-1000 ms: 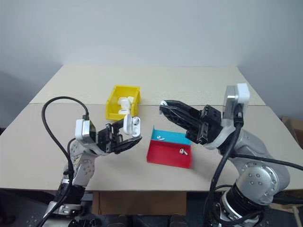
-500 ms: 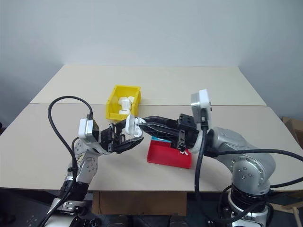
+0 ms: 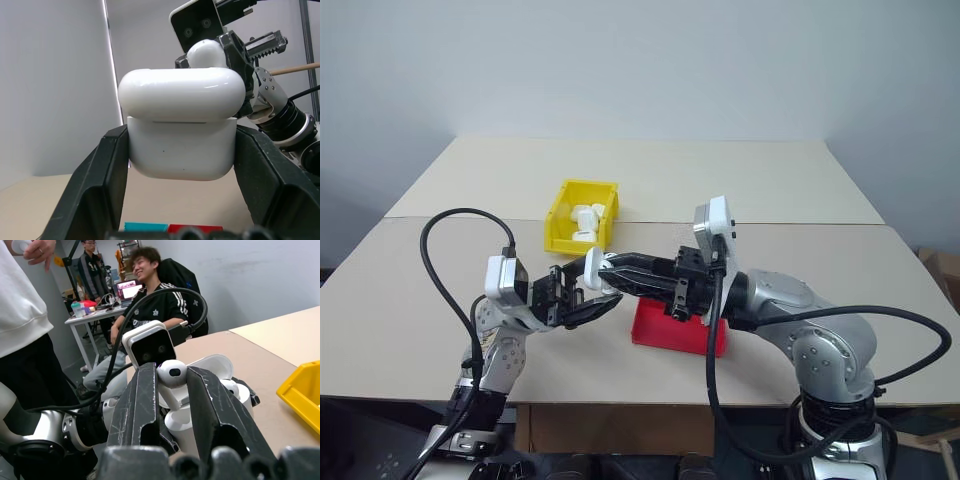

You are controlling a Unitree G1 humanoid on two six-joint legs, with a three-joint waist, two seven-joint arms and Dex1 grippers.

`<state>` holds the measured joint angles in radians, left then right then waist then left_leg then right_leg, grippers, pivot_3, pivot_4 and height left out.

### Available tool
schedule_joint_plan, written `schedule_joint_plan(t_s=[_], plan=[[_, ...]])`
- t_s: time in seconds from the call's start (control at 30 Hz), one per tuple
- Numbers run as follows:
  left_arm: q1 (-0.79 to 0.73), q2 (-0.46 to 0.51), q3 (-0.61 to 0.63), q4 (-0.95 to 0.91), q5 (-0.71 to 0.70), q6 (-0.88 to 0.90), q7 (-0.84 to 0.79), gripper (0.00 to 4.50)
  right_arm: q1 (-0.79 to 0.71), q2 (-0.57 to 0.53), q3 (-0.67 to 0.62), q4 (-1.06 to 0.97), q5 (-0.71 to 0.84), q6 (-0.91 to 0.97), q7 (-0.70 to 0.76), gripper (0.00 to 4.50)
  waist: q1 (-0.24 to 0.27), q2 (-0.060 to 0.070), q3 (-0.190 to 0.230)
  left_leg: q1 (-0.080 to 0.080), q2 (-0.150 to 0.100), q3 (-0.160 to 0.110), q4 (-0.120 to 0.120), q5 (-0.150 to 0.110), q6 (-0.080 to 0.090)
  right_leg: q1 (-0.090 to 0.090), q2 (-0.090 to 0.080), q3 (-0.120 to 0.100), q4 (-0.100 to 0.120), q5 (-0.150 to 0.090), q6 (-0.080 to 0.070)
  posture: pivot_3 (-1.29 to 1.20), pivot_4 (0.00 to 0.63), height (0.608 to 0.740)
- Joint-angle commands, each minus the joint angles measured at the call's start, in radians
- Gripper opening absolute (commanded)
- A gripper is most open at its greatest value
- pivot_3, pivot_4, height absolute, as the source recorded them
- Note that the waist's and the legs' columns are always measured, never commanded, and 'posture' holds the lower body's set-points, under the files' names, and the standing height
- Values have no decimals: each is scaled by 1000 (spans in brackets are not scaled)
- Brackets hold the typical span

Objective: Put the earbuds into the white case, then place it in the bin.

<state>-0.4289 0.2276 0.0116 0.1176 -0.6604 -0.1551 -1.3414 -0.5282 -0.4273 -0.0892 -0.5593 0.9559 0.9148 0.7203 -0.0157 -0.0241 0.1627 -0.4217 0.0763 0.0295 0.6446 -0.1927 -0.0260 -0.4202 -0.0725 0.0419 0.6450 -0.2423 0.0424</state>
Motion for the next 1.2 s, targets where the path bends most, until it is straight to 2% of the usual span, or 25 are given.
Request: schedule_joint_plan(t_s=[0.03,0.73,0.77,0.87,1.2], plan=[[-6,-2,8,-41,2,-14,6,2777,5,-19,3,-14,0,-39,1,787,0,0,0,0,0,0,0,0,0,0,0,0,0,0,0,0,150,740],[-5,-8,11,-27,11,-27,-8,2777,62,-72,89,-24,-100,-156,27,787,0,0,0,0,0,0,0,0,0,0,0,0,0,0,0,0,150,740],[-7,-10,12,-24,12,-29,-7,2777,65,-78,96,-28,-109,-163,35,1358,1,0,0,0,0,0,0,0,0,0,0,0,0,0,0,0,150,740],[-12,-14,15,-15,16,-35,-7,2777,77,-76,107,-38,-146,-197,26,2226,0,0,0,0,0,0,0,0,0,0,0,0,0,0,0,0,150,740],[-27,-15,20,42,46,-65,-15,2777,83,-120,48,-29,-149,-260,65,2226,2,0,0,0,0,0,0,0,0,0,0,0,-1,0,0,0,150,740]])
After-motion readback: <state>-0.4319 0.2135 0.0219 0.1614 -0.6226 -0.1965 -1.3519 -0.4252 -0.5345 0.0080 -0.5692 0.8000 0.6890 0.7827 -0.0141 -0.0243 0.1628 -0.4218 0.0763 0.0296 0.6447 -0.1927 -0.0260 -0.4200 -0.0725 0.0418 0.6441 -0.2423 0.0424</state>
